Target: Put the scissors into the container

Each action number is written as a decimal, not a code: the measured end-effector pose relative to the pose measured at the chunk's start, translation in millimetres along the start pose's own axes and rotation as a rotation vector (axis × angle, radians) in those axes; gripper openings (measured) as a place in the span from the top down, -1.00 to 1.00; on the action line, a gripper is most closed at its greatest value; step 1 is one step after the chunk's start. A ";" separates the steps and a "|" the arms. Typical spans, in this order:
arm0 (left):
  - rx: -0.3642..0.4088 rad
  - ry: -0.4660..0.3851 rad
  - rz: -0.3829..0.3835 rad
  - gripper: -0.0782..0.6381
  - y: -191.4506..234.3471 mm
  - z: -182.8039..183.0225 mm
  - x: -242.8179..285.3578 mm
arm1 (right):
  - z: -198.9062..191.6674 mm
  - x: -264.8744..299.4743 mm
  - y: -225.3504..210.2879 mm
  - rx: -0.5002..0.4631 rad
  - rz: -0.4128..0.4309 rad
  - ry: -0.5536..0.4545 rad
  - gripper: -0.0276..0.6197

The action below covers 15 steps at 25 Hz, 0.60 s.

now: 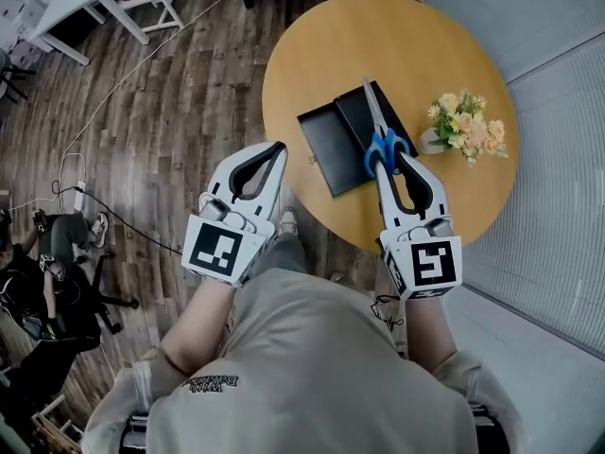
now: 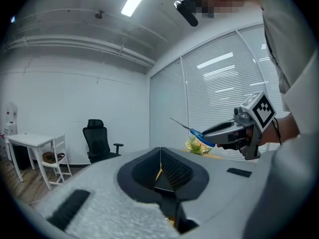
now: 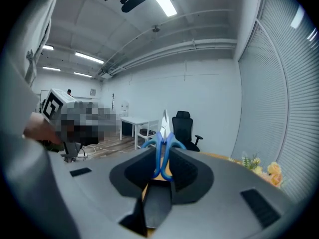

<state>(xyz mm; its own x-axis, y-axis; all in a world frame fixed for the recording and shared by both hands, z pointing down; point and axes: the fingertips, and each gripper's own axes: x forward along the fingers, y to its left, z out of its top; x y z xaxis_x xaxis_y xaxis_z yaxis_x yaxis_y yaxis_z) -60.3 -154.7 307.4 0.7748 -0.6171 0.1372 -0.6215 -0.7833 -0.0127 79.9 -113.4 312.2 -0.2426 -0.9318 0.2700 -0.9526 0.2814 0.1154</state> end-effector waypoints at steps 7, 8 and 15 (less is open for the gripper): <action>-0.043 0.036 -0.087 0.72 35.2 -26.8 23.7 | -25.2 45.0 14.7 0.006 -0.033 0.129 0.63; -0.043 0.040 -0.099 0.72 38.3 -31.9 27.1 | -29.9 49.6 16.1 0.011 -0.036 0.144 0.63; -0.046 0.088 -0.163 0.72 45.5 -65.5 44.8 | -62.0 68.2 16.9 0.059 -0.043 0.236 0.63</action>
<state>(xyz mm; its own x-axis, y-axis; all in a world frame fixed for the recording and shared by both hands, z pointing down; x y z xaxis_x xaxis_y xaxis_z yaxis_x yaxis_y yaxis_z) -61.4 -213.1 377.9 0.8538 -0.4720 0.2197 -0.4950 -0.8667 0.0617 58.7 -157.9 391.8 -0.1590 -0.8611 0.4830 -0.9718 0.2227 0.0772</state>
